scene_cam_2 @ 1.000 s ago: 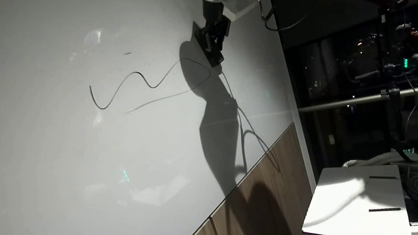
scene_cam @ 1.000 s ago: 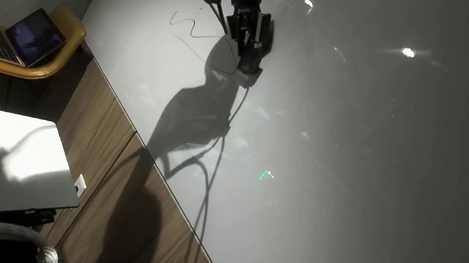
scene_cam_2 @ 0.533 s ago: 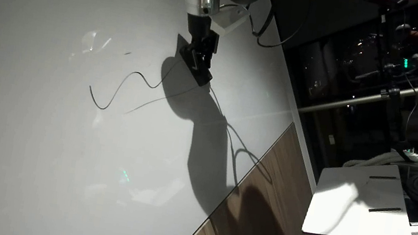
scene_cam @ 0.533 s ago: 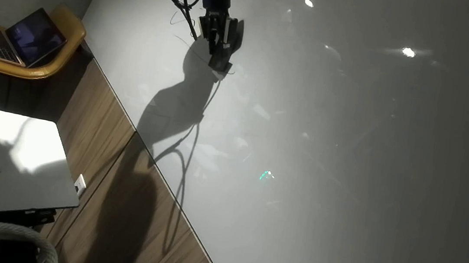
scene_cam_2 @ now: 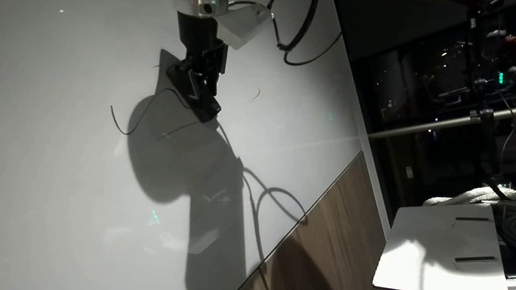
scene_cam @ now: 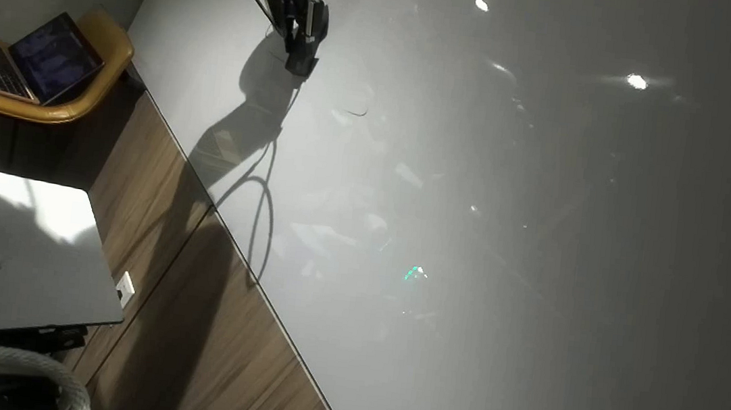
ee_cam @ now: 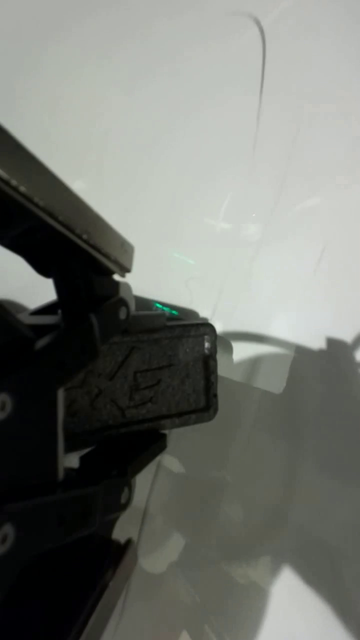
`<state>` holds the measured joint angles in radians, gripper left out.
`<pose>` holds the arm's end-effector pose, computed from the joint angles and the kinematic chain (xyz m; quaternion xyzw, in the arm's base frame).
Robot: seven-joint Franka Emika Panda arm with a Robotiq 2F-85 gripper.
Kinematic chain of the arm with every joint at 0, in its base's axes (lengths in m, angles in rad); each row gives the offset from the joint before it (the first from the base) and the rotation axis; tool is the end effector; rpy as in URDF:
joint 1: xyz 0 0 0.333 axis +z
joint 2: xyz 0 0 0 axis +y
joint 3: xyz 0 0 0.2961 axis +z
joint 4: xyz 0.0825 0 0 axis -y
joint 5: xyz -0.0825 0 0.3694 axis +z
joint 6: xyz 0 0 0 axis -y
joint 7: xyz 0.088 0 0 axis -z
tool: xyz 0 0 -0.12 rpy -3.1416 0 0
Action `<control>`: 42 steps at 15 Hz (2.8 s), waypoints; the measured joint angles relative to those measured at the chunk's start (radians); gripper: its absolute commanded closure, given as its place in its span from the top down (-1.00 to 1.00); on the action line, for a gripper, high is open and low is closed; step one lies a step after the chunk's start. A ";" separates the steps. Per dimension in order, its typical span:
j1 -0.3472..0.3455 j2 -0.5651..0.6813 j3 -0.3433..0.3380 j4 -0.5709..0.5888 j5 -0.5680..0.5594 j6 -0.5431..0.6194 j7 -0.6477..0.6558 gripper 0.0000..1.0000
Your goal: Use the black eraser to erase the markings on the white board
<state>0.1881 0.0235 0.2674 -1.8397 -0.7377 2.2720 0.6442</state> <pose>0.5478 0.2407 0.5335 0.9263 0.0842 0.3264 0.1685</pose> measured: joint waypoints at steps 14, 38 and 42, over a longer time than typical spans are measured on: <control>0.308 0.381 0.012 0.488 -0.038 -0.240 -0.014 -0.44; -0.101 -0.135 -0.220 -0.180 0.042 0.055 -0.122 -0.44; -0.229 -0.221 -0.310 -0.250 0.067 0.164 -0.215 -0.44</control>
<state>-0.0412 -0.1976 -0.0422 -2.0893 -0.6711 2.4355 0.4290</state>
